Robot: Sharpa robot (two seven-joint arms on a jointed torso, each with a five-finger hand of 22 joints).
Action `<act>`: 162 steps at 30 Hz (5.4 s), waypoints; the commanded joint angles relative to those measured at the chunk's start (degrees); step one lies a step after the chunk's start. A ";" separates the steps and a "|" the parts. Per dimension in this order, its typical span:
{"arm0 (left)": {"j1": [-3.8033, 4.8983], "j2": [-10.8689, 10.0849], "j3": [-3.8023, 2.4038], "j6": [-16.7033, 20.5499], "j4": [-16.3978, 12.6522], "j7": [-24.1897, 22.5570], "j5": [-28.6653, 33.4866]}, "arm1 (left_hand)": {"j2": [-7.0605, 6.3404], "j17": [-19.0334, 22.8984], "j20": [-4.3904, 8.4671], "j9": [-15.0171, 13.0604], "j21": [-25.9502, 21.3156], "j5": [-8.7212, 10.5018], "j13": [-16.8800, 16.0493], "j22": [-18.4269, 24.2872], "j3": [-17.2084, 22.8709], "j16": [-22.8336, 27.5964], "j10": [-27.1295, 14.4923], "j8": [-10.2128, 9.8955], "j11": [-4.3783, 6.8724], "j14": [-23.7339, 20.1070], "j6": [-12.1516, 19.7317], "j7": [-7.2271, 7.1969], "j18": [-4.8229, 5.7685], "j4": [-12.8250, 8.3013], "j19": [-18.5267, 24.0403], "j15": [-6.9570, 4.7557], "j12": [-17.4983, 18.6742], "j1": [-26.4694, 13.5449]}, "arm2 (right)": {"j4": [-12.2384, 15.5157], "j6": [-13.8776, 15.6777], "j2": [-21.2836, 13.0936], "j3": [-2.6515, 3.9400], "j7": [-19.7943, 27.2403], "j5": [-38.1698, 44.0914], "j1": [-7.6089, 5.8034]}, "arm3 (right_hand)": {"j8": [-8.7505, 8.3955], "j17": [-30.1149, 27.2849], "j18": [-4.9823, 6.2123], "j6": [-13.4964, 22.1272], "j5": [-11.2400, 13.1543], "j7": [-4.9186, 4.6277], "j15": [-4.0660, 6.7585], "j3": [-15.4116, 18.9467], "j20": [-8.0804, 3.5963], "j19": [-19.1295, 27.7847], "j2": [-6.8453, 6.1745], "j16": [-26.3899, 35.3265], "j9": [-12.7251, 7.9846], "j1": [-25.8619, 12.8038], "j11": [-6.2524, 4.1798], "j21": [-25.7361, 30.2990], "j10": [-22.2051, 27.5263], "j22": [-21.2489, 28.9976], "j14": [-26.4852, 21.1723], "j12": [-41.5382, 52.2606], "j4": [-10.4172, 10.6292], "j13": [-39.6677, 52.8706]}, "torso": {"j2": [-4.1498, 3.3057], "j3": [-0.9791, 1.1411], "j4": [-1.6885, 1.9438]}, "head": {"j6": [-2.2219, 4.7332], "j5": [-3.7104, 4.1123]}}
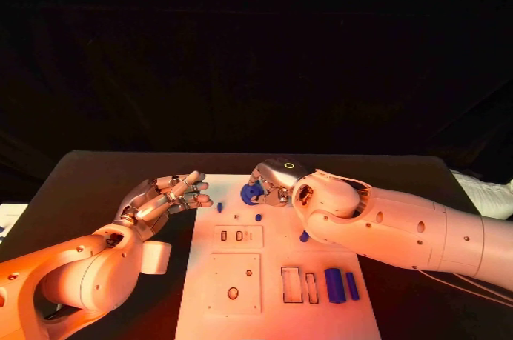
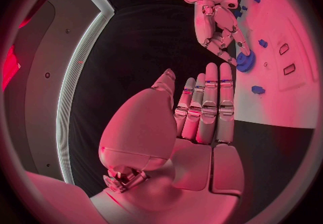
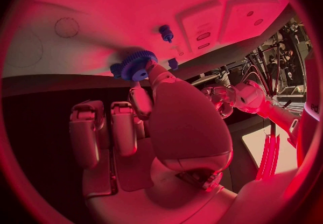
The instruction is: Assemble the parts on the task board
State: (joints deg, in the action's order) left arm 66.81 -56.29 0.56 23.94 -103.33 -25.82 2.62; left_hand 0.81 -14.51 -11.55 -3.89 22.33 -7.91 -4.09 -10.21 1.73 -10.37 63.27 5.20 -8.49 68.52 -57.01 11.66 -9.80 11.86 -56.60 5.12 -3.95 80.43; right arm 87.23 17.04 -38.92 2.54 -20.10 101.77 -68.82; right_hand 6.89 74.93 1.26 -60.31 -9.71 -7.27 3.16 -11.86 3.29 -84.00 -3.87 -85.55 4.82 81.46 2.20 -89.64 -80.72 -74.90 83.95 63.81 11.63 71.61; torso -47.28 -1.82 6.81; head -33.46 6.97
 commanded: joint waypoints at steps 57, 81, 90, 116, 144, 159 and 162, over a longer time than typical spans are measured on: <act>0.05 -0.35 -0.04 -0.98 -0.36 -0.15 0.05 | 0.06 -0.30 -0.04 0.04 -0.35 -0.02 0.08 0.09 0.07 0.56 -0.19 -0.43 -0.17 0.04 0.07 0.27 -0.60 -0.74 0.18 0.30 0.32 0.83 | 2.32 10.09 -6.95 -0.12 9.79 -16.75 0.13 | -3.24 5.98 -0.92 2.84 -7.72 -0.58 -2.00 11.34 2.02 -4.97 1.12 0.30 0.44 -9.49 0.64 0.22 0.42 -13.81 4.17 -5.57 4.28 -1.12 | 0.09 -0.03 -0.14 | 0.25 0.42; -0.05 0.61 0.04 -1.41 0.87 -0.21 0.05 | 0.13 -0.39 -0.04 0.03 -0.35 -0.05 0.09 0.09 0.13 0.65 -0.23 -0.49 -0.16 0.05 0.05 0.25 -0.59 -0.88 0.20 0.30 0.33 0.97 | -2.18 5.52 -22.68 0.02 27.20 -37.92 1.02 | -3.24 5.59 -0.56 3.49 -3.89 -0.83 -1.99 10.90 2.00 -3.86 0.09 0.70 0.05 0.92 0.67 0.88 1.30 -12.46 4.09 -6.90 -1.92 -1.67 | 0.70 1.81 -1.78 | -0.16 1.28; -0.11 0.88 0.05 -1.45 1.41 -0.22 0.05 | 0.13 -0.39 -0.04 0.03 -0.35 -0.05 0.09 0.09 0.13 0.65 -0.23 -0.49 -0.16 0.05 0.05 0.25 -0.59 -0.88 0.20 0.30 0.33 0.97 | -2.99 5.32 -22.98 0.01 28.08 -37.37 2.40 | -3.27 5.51 -0.55 3.58 -3.85 -0.84 -2.01 11.10 2.01 -3.83 -0.16 0.74 0.02 0.97 0.69 0.90 1.34 -12.42 4.07 -7.00 -2.04 -1.73 | 0.73 2.06 -1.81 | -0.19 1.19; -0.16 0.92 0.07 -1.47 1.97 -0.20 0.05 | 0.13 -0.39 -0.04 0.03 -0.35 -0.05 0.09 0.09 0.13 0.65 -0.23 -0.49 -0.16 0.05 0.05 0.25 -0.59 -0.88 0.20 0.30 0.33 0.97 | -4.41 3.83 -21.89 0.03 28.76 -36.70 4.72 | -3.08 5.63 -0.53 3.32 -3.25 -0.80 -2.00 11.30 2.02 -3.78 -0.01 0.70 0.04 1.43 0.65 0.93 1.31 -12.36 4.09 -6.90 -2.35 -1.67 | 0.75 1.90 -1.80 | -0.66 0.73; -0.16 0.86 0.07 -1.44 1.93 -0.14 0.05 | 0.21 -0.54 -0.04 0.02 -0.34 -0.04 0.10 0.09 0.19 0.77 -0.27 -0.58 -0.17 0.08 0.02 0.26 -0.60 -1.05 0.21 0.30 0.33 1.09 | -6.04 2.70 -20.56 0.04 27.73 -35.51 5.21 | -2.93 6.41 -0.66 0.98 0.09 -0.60 -1.76 9.03 1.82 -4.18 2.23 0.34 0.16 5.07 0.37 0.72 0.99 -12.86 4.26 -6.08 -4.88 -1.16 | 0.78 1.93 -1.83 | -1.16 0.68; -0.16 0.77 0.07 -1.36 1.91 -0.03 0.05 | 0.21 -0.54 -0.04 0.02 -0.34 -0.04 0.10 0.09 0.19 0.77 -0.27 -0.58 -0.17 0.08 0.02 0.26 -0.60 -1.05 0.21 0.30 0.33 1.09 | -6.28 3.29 -20.16 0.04 27.39 -35.22 5.28 | -2.16 7.23 -0.79 -1.90 0.27 0.19 -1.36 7.63 1.55 -4.58 3.20 -0.10 0.55 5.30 -0.21 0.48 0.57 -13.35 4.43 -5.22 -5.43 -0.63 | 0.79 1.93 -1.82 | -1.33 0.82; -0.16 0.78 0.07 -1.33 1.93 -0.01 0.05 | 0.21 -0.54 -0.04 0.02 -0.34 -0.04 0.10 0.09 0.19 0.77 -0.27 -0.58 -0.17 0.08 0.02 0.26 -0.60 -1.05 0.21 0.30 0.33 1.09 | -6.25 4.48 -20.12 0.05 27.05 -35.01 5.28 | -1.43 7.61 -0.86 -3.88 0.28 0.89 -0.97 6.98 1.27 -4.79 3.94 -0.30 0.91 5.04 -0.72 0.36 0.28 -13.62 4.51 -4.72 -5.43 -0.31 | 0.80 1.93 -1.82 | -1.34 0.81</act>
State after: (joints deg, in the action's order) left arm 66.64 -55.57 0.65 23.57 -101.31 -25.56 2.63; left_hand 1.05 -14.99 -11.55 -3.89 22.33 -7.91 -4.04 -10.21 1.89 -9.97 63.27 4.94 -8.49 68.52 -57.01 11.66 -9.80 11.06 -56.60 5.12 -3.96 81.11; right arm 80.95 20.77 -59.10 2.62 7.59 65.75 -63.64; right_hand 4.89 74.95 1.26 -62.61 -9.42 -7.28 1.77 -4.56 5.04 -83.90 -0.87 -85.59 5.22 86.39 2.86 -88.98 -79.54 -74.90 83.98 58.07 6.15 70.44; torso -46.51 0.09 4.97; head -34.79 7.77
